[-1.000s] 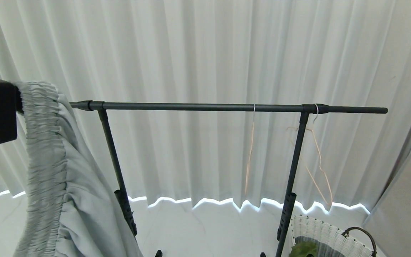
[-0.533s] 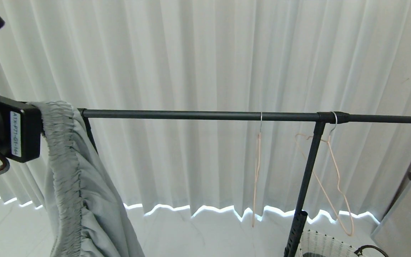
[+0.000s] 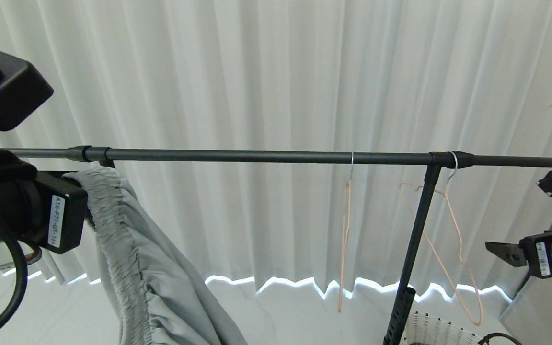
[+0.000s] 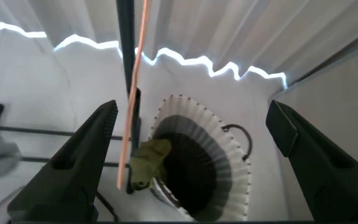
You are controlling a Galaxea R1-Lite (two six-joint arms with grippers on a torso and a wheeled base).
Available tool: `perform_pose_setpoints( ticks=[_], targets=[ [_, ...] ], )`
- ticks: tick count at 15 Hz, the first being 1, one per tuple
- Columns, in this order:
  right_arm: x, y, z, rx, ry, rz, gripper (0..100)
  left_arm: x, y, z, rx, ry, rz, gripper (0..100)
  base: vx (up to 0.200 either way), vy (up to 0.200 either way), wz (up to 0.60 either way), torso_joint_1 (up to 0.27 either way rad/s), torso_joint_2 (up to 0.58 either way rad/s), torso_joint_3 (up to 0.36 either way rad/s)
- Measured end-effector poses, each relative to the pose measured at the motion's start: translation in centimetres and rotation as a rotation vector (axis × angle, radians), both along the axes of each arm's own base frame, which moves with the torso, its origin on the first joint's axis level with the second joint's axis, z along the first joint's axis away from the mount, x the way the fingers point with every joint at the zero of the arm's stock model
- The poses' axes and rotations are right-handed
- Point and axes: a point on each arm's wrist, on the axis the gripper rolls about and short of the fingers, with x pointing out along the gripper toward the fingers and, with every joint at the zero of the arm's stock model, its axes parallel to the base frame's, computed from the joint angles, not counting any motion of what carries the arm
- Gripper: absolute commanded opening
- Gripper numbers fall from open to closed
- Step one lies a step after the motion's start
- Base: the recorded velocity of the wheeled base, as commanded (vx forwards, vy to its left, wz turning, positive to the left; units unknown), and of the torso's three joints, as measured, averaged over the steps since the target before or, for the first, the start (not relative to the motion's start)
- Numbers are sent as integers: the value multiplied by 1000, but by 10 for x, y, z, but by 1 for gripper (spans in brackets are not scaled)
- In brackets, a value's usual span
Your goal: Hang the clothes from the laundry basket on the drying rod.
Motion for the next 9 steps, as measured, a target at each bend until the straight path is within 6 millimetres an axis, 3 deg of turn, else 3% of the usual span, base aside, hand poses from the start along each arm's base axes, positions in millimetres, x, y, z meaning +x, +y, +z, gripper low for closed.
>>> perform_pose_setpoints(
  ticks=[5, 9],
  targets=[
    [53, 17, -33, 56, 31, -33, 100, -1, 0, -1, 4, 3, -2, 0, 0, 0, 0, 0, 0, 0],
    [79, 24, -63, 106, 96, -88, 100, -3, 0, -1, 4, 0, -12, 0, 0, 0, 0, 0, 0, 0]
  ],
)
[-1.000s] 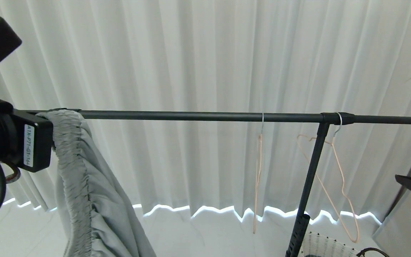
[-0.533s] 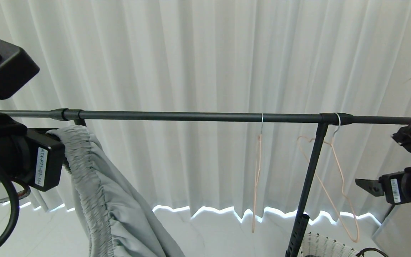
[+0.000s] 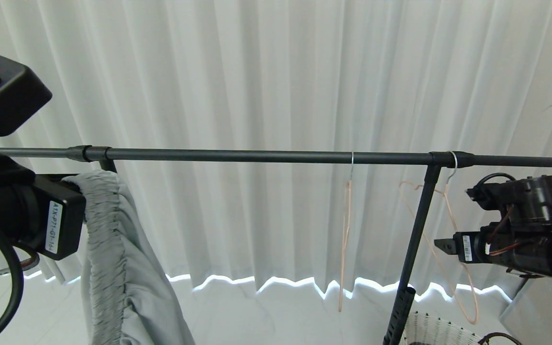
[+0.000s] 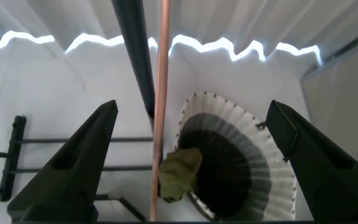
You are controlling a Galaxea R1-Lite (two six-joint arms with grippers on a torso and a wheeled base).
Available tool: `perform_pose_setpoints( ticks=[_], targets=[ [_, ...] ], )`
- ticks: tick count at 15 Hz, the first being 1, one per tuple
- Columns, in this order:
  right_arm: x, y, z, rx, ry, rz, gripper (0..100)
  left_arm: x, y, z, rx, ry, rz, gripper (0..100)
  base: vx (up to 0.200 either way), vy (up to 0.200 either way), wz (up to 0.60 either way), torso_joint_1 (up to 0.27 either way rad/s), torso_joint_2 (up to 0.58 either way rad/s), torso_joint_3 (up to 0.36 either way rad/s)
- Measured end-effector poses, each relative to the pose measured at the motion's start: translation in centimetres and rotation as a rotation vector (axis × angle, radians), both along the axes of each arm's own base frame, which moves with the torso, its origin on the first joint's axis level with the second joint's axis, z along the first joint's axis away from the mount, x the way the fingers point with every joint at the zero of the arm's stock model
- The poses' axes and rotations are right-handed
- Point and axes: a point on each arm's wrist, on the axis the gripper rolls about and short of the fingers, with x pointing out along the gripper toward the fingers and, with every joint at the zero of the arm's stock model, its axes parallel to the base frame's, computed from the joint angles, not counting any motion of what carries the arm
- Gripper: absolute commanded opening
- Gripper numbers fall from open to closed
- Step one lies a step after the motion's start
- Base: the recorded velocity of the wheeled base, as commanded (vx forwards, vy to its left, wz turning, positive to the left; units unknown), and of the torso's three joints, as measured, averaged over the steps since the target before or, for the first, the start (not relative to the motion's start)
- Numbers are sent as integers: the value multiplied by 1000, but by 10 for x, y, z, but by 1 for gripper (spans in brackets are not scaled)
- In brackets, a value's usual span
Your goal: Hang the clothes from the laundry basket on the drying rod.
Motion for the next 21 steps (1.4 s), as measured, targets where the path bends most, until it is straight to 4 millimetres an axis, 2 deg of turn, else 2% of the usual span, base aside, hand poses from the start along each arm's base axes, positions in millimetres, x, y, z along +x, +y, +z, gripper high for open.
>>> perform_pose_setpoints(
  ticks=[3, 7, 8, 17, 21],
  targets=[
    [8, 2, -15, 15, 46, -24, 100, -1, -1, -1, 3, 2, -9, 0, 0, 0, 0, 0, 0, 0],
    [16, 3, -23, 15, 57, -35, 100, -2, -2, -2, 6, 4, -20, 0, 0, 0, 0, 0, 0, 0],
    [17, 3, -24, 14, 58, -36, 0, -2, -2, -2, 5, 4, -21, 0, 0, 0, 0, 0, 0, 0],
    [21, 2, -22, 24, 51, -49, 0, -3, -2, -1, 3, -1, -19, 0, 0, 0, 0, 0, 0, 0],
    [18, 1, -14, 41, 22, -57, 0, -3, -1, 0, 1, -1, -19, 0, 0, 0, 0, 0, 0, 0]
  ],
)
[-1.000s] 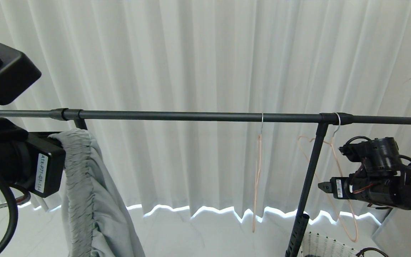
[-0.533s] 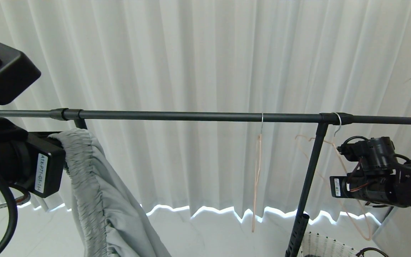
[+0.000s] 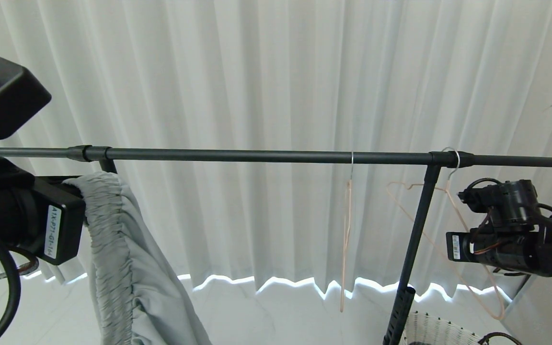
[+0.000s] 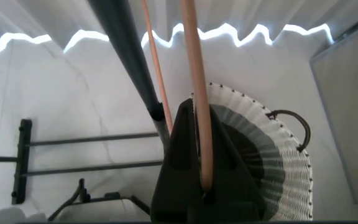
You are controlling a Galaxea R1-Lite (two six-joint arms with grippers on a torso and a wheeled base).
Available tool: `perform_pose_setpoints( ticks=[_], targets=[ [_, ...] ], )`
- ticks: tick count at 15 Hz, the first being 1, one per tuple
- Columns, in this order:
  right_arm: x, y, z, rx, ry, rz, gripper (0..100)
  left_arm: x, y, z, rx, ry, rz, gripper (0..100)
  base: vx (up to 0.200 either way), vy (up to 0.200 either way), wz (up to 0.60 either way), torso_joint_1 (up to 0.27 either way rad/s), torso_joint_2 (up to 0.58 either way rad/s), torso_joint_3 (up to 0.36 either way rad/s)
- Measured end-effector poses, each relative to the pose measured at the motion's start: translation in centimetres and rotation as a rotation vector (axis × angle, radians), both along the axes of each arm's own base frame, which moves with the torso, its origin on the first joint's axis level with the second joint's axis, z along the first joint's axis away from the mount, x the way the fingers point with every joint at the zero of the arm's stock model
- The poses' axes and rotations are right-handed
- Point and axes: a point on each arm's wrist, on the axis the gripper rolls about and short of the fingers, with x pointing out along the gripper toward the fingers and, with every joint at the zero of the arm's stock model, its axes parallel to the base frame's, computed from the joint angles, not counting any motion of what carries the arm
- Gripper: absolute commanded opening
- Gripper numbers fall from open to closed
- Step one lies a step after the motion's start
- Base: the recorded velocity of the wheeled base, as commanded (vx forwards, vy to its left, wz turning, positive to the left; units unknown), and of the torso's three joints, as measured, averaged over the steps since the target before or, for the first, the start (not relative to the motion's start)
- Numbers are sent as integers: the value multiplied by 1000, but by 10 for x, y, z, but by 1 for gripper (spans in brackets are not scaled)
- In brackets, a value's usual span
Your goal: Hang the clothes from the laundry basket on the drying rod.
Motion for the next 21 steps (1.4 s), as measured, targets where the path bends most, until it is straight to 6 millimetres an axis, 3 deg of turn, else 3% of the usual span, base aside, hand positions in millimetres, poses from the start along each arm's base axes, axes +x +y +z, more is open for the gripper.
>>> perform_pose_setpoints(
  ticks=[8, 14, 21],
  targets=[
    [-35, -8, 25, 15, -83, -4, 0, -1, 1, 0, 4, -4, 0, 0, 0, 0, 0, 0, 0, 0],
    [-73, -20, 24, -21, -84, -42, 0, -1, 1, 0, 47, -11, -14, 0, -200, 0, 0, -3, 5, 2],
    [-96, -26, 34, -20, -98, -45, 0, -1, 1, -4, 54, 0, -13, 0, -171, 0, 0, -1, 0, 4]
  ],
)
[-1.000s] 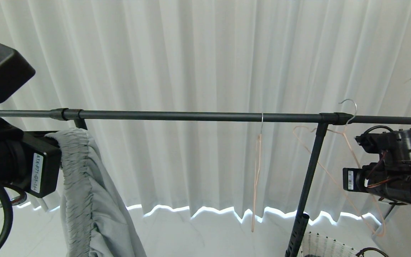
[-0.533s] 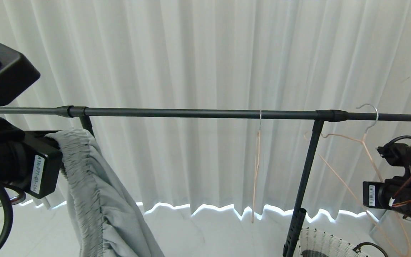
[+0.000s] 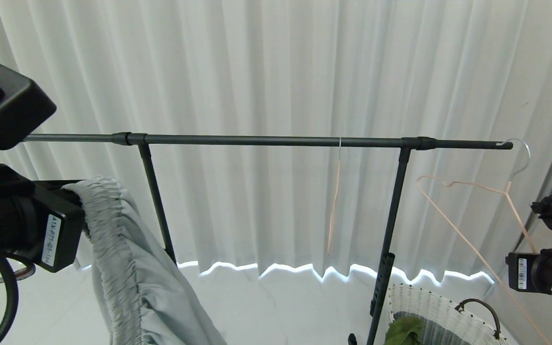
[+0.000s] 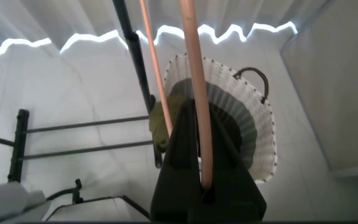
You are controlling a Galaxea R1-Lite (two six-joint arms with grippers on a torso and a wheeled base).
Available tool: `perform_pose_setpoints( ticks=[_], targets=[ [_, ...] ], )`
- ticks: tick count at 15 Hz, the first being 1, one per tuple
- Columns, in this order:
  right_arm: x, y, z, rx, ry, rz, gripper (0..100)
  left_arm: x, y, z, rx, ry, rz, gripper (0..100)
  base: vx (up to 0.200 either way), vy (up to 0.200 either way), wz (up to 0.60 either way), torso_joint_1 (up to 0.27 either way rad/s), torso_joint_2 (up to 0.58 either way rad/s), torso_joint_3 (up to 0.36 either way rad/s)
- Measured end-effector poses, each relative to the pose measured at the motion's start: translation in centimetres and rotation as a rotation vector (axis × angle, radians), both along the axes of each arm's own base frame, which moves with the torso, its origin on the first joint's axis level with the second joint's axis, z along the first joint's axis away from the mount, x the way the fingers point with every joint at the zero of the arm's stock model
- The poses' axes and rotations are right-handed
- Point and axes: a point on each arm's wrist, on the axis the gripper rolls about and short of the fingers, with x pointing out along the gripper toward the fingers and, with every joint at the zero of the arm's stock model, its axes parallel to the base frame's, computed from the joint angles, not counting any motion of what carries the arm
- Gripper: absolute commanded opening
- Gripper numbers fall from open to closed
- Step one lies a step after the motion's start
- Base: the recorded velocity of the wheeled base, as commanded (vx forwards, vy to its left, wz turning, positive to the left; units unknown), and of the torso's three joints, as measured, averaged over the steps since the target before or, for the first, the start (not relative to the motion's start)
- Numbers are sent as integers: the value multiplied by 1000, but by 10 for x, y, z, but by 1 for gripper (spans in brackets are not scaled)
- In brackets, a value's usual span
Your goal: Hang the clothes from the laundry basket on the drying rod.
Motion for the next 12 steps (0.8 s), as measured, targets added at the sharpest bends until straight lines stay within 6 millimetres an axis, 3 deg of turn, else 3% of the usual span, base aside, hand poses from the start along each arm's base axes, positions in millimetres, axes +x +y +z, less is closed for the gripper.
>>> perform_pose_setpoints(
  ticks=[6, 12],
  targets=[
    [-14, -4, 8, 5, -14, 2, 0, 3, -2, -6, -14, -21, 1, 0, 0, 0, 0, 0, 0, 0],
    [-32, -8, 15, -4, -31, 24, 0, 4, -2, -7, -5, -19, 19, 0, 0, 200, 0, 6, 4, 4]
  ],
)
